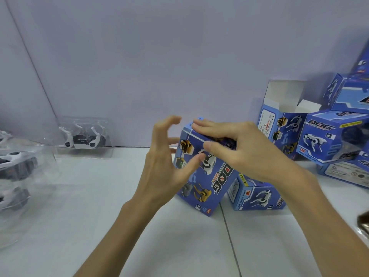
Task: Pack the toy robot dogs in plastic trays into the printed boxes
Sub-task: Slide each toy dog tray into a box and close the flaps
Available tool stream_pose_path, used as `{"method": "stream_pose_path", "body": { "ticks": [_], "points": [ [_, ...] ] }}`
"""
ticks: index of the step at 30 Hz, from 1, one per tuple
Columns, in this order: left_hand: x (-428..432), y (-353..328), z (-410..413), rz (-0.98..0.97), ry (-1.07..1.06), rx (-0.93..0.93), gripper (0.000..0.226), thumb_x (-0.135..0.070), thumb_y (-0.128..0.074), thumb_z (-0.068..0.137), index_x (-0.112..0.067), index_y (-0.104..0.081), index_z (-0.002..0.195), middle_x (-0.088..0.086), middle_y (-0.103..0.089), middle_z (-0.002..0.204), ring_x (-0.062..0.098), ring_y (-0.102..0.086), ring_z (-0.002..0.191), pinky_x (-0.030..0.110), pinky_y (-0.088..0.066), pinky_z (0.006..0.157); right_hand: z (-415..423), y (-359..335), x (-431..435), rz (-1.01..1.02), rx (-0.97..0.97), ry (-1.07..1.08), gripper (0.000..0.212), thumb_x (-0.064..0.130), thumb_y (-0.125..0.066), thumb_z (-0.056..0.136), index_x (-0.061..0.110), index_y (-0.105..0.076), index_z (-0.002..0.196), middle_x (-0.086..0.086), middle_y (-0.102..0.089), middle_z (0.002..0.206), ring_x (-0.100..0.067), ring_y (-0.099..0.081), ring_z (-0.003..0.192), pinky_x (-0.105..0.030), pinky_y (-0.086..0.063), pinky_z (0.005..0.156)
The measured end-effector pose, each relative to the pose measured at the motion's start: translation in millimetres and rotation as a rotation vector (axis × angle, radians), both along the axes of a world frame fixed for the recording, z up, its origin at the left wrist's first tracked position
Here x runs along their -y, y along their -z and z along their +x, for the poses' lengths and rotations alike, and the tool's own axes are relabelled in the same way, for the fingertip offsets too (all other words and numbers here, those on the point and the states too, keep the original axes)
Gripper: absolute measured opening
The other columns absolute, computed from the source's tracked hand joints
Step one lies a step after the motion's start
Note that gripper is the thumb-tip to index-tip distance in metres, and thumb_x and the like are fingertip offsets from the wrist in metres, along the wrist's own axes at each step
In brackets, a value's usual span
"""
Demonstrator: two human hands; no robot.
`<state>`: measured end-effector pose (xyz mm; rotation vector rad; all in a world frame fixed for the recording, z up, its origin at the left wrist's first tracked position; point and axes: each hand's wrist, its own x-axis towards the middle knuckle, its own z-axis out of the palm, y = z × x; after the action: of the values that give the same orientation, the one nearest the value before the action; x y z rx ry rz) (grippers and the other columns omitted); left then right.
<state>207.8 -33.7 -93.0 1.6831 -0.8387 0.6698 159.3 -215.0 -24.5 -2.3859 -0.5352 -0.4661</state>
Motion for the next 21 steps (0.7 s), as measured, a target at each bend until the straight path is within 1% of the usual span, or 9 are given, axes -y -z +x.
{"method": "stream_pose_path", "body": {
  "ticks": [1,3,6,8,11,13,14,17,21],
  "points": [
    [-2.1,-0.4,1.6,-0.022,0.009,-0.037,0.066,-0.033,-0.08,0.083,-0.026,-0.041,0.135,-0.011,-0.047,0.135,0.011,-0.067,0.102,0.022,-0.057,0.081,-0.3,0.5,-0.2,-0.05,-0.019,-0.008,0.048,0.024,-0.066,0.095,0.034,-0.053,0.141,0.023,-0.045,0.148,0.013,-0.032,0.139,-0.021,-0.032,0.117],
    [-5.2,-1.7,4.0,-0.009,-0.009,-0.008,0.056,-0.031,-0.078,0.084,-0.032,-0.048,0.13,-0.01,-0.053,0.129,0.011,-0.066,0.104,0.021,-0.056,0.081,0.5,0.8,-2.0,-0.173,-0.035,-0.004,0.057,0.034,-0.063,0.096,0.041,-0.04,0.148,0.028,-0.033,0.154,0.013,-0.021,0.143,-0.03,-0.026,0.121],
    [-7.2,-2.1,5.7,-0.03,0.007,-0.017,0.044,-0.028,-0.075,0.085,-0.038,-0.054,0.123,-0.008,-0.059,0.123,0.01,-0.065,0.103,0.017,-0.054,0.079,4.5,2.1,-5.4,-0.359,-0.039,0.084,0.06,0.042,-0.051,0.1,0.051,-0.024,0.152,0.028,-0.017,0.161,0.003,-0.012,0.15,-0.041,-0.009,0.125],
    [-10.5,1.1,7.8,-0.051,-0.002,-0.047,0.04,-0.027,-0.075,0.085,-0.038,-0.057,0.12,-0.008,-0.06,0.12,0.011,-0.067,0.099,0.016,-0.053,0.075,7.2,6.1,-9.5,-0.402,0.018,0.153,0.057,0.042,-0.052,0.1,0.055,-0.026,0.149,0.022,-0.024,0.161,-0.006,-0.019,0.149,-0.043,-0.009,0.123],
    [-17.4,6.6,12.0,-0.018,-0.115,-0.025,0.032,-0.028,-0.075,0.088,-0.028,-0.065,0.117,-0.007,-0.055,0.117,0.012,-0.065,0.096,0.022,-0.055,0.067,10.9,11.9,-7.6,-0.22,0.196,0.172,0.047,0.029,-0.07,0.091,0.043,-0.058,0.135,0.014,-0.056,0.141,-0.012,-0.047,0.131,-0.045,-0.033,0.113],
    [-17.2,7.9,12.5,0.029,-0.213,0.074,0.027,-0.026,-0.074,0.089,-0.02,-0.069,0.115,0.0,-0.054,0.121,0.005,-0.06,0.105,0.028,-0.055,0.074,13.7,18.3,2.5,-0.081,0.267,0.169,0.042,0.023,-0.079,0.085,0.033,-0.07,0.124,0.012,-0.066,0.127,-0.012,-0.057,0.121,-0.043,-0.044,0.104],
    [-15.3,7.5,12.3,0.059,-0.257,0.134,0.025,-0.024,-0.073,0.089,-0.018,-0.071,0.113,0.003,-0.055,0.124,0.005,-0.057,0.112,0.031,-0.054,0.081,15.4,22.5,8.4,-0.021,0.282,0.161,0.041,0.019,-0.081,0.083,0.03,-0.072,0.121,0.011,-0.068,0.125,-0.011,-0.059,0.119,-0.04,-0.046,0.103],
    [-7.2,7.7,9.9,0.163,-0.291,0.227,0.031,-0.02,-0.069,0.09,-0.016,-0.071,0.12,0.003,-0.058,0.133,0.02,-0.057,0.119,0.04,-0.05,0.095,18.4,38.1,18.4,0.122,0.301,0.136,0.042,0.01,-0.081,0.082,0.022,-0.072,0.121,0.007,-0.067,0.127,-0.009,-0.058,0.123,-0.032,-0.046,0.106],
    [-4.3,14.4,6.6,0.208,-0.263,0.21,0.041,-0.017,-0.068,0.092,-0.015,-0.064,0.133,0.004,-0.06,0.131,0.023,-0.059,0.117,0.045,-0.051,0.093,23.6,52.9,15.7,0.196,0.391,0.133,0.041,0.008,-0.078,0.082,0.017,-0.072,0.121,0.007,-0.067,0.126,-0.008,-0.056,0.126,-0.025,-0.043,0.108]
  ]
}}
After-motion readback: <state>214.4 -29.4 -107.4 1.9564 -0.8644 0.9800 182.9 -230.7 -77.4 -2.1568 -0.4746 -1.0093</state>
